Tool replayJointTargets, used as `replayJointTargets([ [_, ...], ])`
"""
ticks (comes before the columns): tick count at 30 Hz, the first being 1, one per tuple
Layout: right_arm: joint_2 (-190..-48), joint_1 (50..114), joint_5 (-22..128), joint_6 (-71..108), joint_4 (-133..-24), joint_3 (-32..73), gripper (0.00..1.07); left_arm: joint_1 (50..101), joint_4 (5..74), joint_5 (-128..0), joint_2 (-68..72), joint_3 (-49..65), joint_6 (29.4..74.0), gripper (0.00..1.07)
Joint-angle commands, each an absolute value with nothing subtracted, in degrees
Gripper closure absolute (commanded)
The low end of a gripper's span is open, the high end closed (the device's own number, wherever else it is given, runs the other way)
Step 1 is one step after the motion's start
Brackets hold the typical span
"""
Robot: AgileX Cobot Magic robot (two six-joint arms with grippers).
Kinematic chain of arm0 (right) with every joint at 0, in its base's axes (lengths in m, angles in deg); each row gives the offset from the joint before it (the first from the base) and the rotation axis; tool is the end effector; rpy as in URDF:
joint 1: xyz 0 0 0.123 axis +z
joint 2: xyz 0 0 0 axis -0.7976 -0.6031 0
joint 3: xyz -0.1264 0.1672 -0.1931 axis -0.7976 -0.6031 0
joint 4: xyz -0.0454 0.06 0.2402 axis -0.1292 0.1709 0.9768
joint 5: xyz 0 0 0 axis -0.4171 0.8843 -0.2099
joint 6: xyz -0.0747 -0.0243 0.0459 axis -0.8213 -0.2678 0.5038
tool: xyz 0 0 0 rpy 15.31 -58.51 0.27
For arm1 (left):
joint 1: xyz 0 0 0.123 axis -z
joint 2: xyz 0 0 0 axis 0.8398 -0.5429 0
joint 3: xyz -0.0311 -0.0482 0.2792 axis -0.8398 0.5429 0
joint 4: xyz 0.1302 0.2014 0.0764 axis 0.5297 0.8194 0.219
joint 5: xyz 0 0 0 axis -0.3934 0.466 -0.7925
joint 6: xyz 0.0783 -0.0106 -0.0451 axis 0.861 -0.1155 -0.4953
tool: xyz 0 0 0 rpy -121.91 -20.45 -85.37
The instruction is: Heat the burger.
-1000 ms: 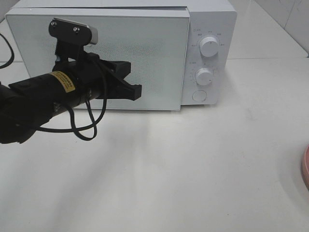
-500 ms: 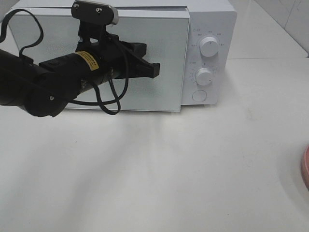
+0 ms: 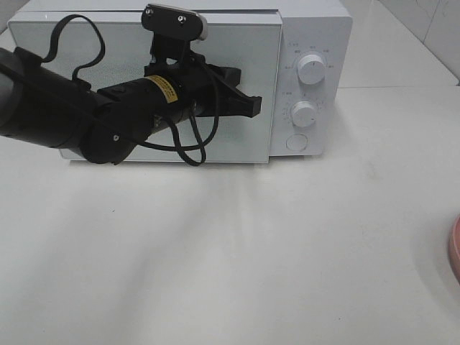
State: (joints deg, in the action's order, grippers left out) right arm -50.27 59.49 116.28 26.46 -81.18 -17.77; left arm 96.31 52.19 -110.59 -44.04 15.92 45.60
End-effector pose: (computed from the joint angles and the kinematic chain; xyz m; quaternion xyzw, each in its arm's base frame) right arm -0.0053 -0.0044 0.2812 -0.0240 0.8451 0.0216 0.5337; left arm 0.3329 -0.2690 0.1751 0.2285 0.7433 -0.2237 0.5876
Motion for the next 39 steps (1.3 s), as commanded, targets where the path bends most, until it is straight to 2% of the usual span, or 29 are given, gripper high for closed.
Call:
replayJointTargets([
  [1, -48.7, 59.1, 115.8, 26.7, -81.2, -17.8, 0.32, 94.8, 48.8, -110.9, -45.2, 12.2, 46.7, 1.07],
  [2, -48.7, 59.1, 115.8, 26.7, -81.2, -17.8, 0.32, 94.3, 47.9, -110.9, -45.8, 10.9, 47.9, 1.07],
  [9, -48.7, 59.1, 115.8, 26.7, -81.2, -17.8, 0.32, 92.2, 44.8, -108.5, -45.2, 9.4, 47.9, 1.07],
  [13, -48.7, 59.1, 115.8, 26.7, -81.2, -17.8, 0.32, 93.3, 45.0, -95.9, -42.4, 9.4, 47.9, 1.07],
  [15, -48.7, 59.1, 115.8, 26.7, -81.2, -17.8, 0.32, 93.6, 45.0, -93.7, -41.9, 9.4, 47.9, 1.06],
  [18, -48.7, 59.1, 115.8, 26.8, -81.2, -17.8, 0.32, 96.2, 45.0, -83.3, -39.3, 9.4, 47.9, 0.98],
  [20, -48.7, 59.1, 115.8, 26.8, -81.2, -17.8, 0.32, 96.8, 45.0, -81.3, -38.8, 9.4, 47.9, 0.95],
  [21, -48.7, 59.1, 115.8, 26.8, -81.2, -17.8, 0.32, 98.4, 45.0, -77.1, -37.7, 9.4, 47.9, 0.87],
  [22, -48.7, 59.1, 115.8, 26.8, -81.2, -17.8, 0.32, 98.4, 45.0, -77.1, -37.7, 9.4, 47.9, 0.87],
  [23, -48.7, 59.1, 115.8, 26.8, -81.2, -17.8, 0.32, 99.2, 45.0, -74.8, -37.3, 9.4, 47.9, 0.81],
  [24, -48.7, 59.1, 115.8, 26.7, -81.2, -17.8, 0.32, 100.8, 45.3, -70.0, -36.6, 9.4, 47.9, 0.6],
  [25, -48.7, 59.1, 115.8, 26.7, -81.2, -17.8, 0.32, 100.8, 45.3, -70.0, -36.6, 9.4, 47.9, 0.6],
  [26, -48.7, 59.1, 115.8, 26.7, -81.2, -17.8, 0.32, 102.3, 45.7, -65.8, -36.3, 9.4, 47.9, 0.24],
  [27, -48.7, 59.1, 115.8, 26.7, -81.2, -17.8, 0.32, 102.8, 45.9, -64.1, -36.3, 9.4, 47.9, 0.1],
  [29, -48.7, 59.1, 115.8, 26.7, -81.2, -17.8, 0.32, 103.6, 46.6, -61.0, -36.3, 9.4, 47.9, 0.06],
  [39, -48.7, 59.1, 115.8, 26.7, -81.2, -17.8, 0.32, 103.9, 45.5, -38.2, -34.1, 9.2, 47.9, 0.08],
])
